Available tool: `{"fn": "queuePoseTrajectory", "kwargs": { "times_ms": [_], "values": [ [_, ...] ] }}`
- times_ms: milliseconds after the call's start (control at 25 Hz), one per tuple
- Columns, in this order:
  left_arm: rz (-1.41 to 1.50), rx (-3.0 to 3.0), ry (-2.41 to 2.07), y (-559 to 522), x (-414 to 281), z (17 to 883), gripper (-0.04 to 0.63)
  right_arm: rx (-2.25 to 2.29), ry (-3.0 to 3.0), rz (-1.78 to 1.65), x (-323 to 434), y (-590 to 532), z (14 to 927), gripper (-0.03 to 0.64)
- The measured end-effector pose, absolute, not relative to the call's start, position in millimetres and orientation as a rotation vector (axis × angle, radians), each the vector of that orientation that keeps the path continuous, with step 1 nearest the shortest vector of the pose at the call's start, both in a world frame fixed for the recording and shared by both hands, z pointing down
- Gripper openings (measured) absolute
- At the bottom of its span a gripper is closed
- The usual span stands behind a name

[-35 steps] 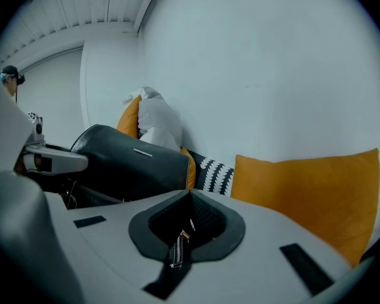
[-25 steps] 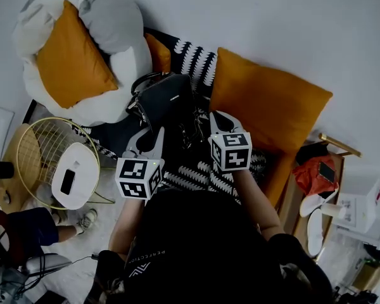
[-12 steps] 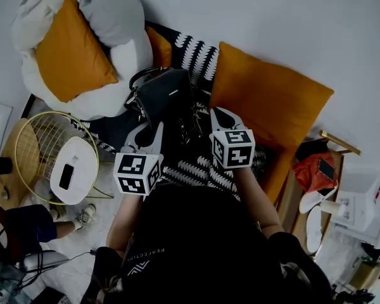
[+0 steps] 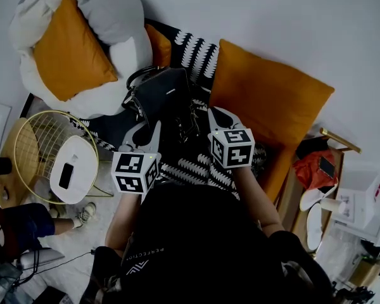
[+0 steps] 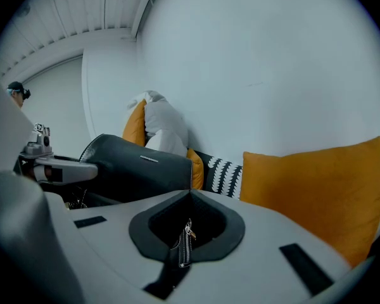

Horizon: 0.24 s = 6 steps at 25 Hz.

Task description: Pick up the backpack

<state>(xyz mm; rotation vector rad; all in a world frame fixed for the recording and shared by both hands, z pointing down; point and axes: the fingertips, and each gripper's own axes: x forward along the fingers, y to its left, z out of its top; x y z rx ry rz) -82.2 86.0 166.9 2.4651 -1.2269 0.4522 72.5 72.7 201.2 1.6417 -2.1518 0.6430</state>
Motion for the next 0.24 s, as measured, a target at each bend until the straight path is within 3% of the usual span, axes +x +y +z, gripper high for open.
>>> {"fn": "queuePoseTrajectory", "kwargs": {
  "times_ms": [240],
  "values": [
    [0.472, 2.461, -1.216, 84.0, -79.3, 171.4, 0.028, 1.639, -2.144, 0.662, 76.8, 73.3, 205.9, -0.005]
  ]
}}
